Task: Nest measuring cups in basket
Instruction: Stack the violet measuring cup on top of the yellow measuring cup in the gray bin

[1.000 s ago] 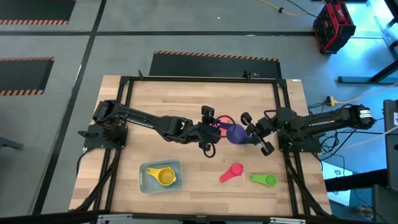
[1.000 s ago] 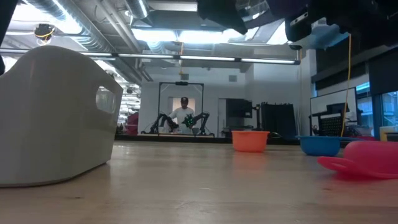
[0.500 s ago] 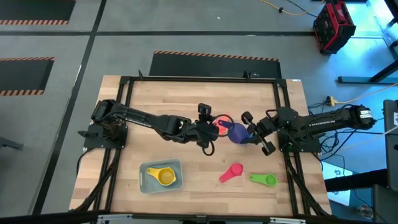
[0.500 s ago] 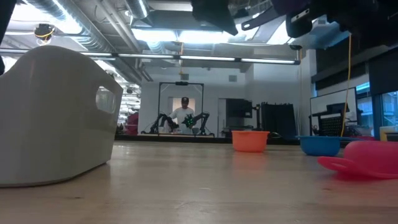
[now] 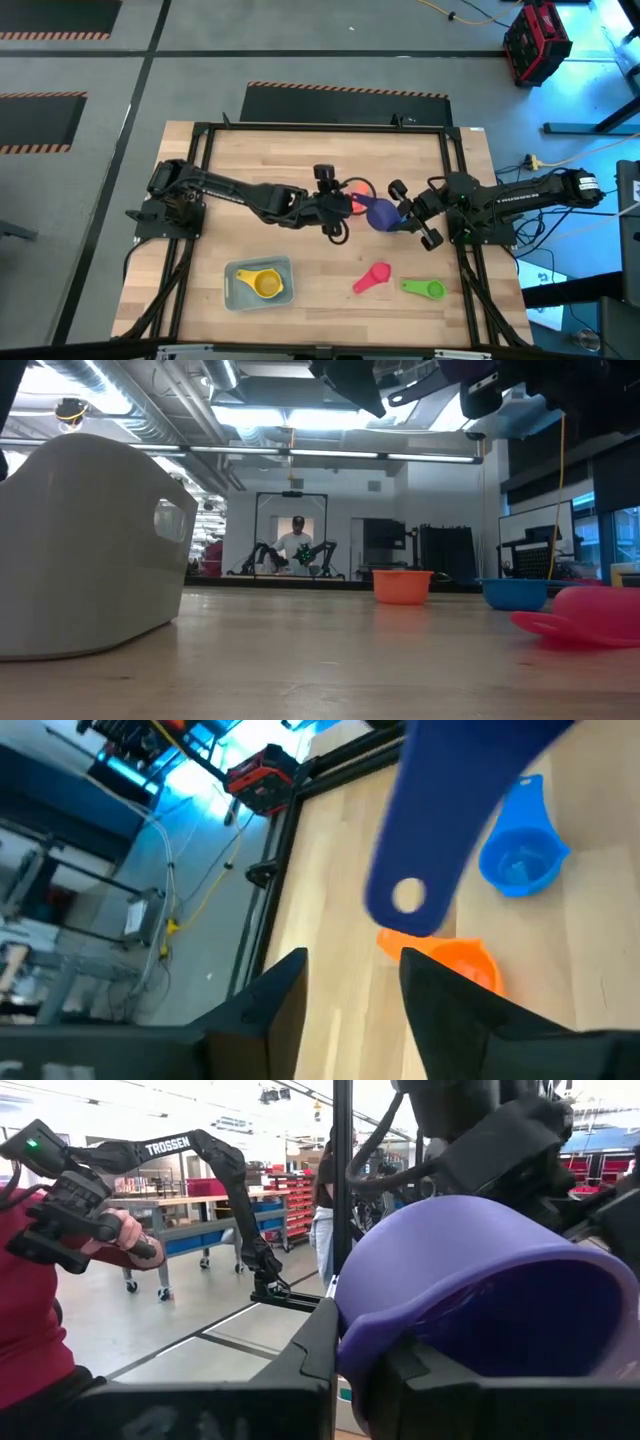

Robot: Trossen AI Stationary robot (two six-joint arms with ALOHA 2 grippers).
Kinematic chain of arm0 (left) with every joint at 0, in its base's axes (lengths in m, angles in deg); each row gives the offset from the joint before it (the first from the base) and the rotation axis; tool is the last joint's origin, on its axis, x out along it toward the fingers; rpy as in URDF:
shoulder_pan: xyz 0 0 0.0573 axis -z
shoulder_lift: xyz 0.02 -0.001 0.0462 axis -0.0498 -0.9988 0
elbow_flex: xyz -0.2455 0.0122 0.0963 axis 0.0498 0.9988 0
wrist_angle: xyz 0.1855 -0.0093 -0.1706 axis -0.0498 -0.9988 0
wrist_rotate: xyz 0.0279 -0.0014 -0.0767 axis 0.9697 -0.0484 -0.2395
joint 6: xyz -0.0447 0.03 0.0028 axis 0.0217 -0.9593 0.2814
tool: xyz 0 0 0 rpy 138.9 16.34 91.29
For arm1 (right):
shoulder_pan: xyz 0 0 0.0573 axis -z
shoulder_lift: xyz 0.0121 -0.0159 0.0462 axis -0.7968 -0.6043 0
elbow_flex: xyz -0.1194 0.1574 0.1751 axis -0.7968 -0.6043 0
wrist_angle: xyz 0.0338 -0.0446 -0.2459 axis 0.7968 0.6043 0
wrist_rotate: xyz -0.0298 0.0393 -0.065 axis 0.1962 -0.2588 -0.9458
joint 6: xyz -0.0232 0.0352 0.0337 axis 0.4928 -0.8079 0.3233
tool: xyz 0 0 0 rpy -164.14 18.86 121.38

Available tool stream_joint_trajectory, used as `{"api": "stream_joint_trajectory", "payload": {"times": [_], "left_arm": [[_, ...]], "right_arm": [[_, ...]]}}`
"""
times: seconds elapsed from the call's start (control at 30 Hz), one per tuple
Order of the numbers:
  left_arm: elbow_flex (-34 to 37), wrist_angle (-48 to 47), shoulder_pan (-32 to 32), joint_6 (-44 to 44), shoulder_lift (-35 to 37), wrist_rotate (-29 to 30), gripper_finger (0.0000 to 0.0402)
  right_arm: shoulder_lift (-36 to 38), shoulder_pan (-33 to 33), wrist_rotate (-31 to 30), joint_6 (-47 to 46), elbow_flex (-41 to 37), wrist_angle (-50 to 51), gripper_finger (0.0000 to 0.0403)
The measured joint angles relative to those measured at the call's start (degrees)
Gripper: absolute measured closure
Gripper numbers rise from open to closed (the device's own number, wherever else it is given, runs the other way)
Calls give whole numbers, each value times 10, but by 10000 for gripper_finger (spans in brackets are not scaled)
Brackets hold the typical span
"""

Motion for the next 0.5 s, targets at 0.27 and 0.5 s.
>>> {"api": "stream_joint_trajectory", "payload": {"times": [0.27, 0.5], "left_arm": [[-2, -60, -15, 95, 39, -2, 187], [-1, -119, -17, 116, 100, -98, 181]], "right_arm": [[0, 0, 0, 7, 0, 5, 376], [0, 1, 4, 79, 56, 112, 375]]}}
